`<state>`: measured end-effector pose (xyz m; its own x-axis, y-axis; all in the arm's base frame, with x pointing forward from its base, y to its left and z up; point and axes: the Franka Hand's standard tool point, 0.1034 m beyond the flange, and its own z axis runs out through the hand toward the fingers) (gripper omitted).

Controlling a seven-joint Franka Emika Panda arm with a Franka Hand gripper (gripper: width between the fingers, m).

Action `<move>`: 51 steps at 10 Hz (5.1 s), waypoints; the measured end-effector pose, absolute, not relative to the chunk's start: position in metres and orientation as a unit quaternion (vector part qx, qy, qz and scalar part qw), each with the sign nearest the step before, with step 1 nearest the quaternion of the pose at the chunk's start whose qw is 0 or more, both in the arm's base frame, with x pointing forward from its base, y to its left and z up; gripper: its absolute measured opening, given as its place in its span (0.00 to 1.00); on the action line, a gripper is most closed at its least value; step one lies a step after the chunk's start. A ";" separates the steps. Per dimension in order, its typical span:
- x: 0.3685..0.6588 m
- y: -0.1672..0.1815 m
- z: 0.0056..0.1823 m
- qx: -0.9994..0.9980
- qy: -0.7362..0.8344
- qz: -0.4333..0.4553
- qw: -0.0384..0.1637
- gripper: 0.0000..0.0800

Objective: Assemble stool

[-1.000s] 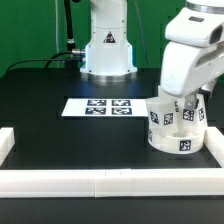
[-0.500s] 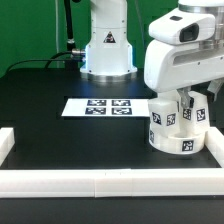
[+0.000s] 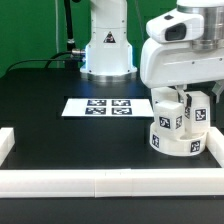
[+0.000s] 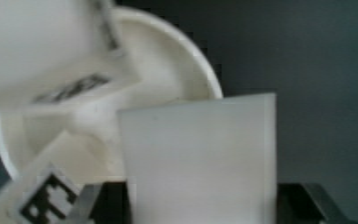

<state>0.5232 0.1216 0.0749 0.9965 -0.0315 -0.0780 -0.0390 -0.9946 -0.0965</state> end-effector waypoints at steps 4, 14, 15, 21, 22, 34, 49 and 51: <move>0.518 0.123 0.075 -0.980 0.184 0.047 0.065 0.43; 0.511 0.128 0.074 -0.836 0.535 0.090 0.089 0.43; 0.509 0.131 0.075 -0.827 0.547 0.092 0.088 0.43; 0.507 0.130 0.076 -0.717 0.677 0.122 0.111 0.43; 0.508 0.129 0.076 -0.709 0.685 0.125 0.114 0.43; 0.518 0.136 0.111 -0.885 0.433 0.092 0.147 0.81; 0.527 0.136 0.116 -0.922 -0.376 -0.010 0.087 0.81; 0.527 0.135 0.115 -0.879 -0.471 -0.014 0.068 0.81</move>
Offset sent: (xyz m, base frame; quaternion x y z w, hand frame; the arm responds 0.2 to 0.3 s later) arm -0.0088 -0.0018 -0.0025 0.0102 0.0035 0.2129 0.9770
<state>0.5270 0.1348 0.1154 0.5563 0.8262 0.0888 0.8300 -0.5473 -0.1074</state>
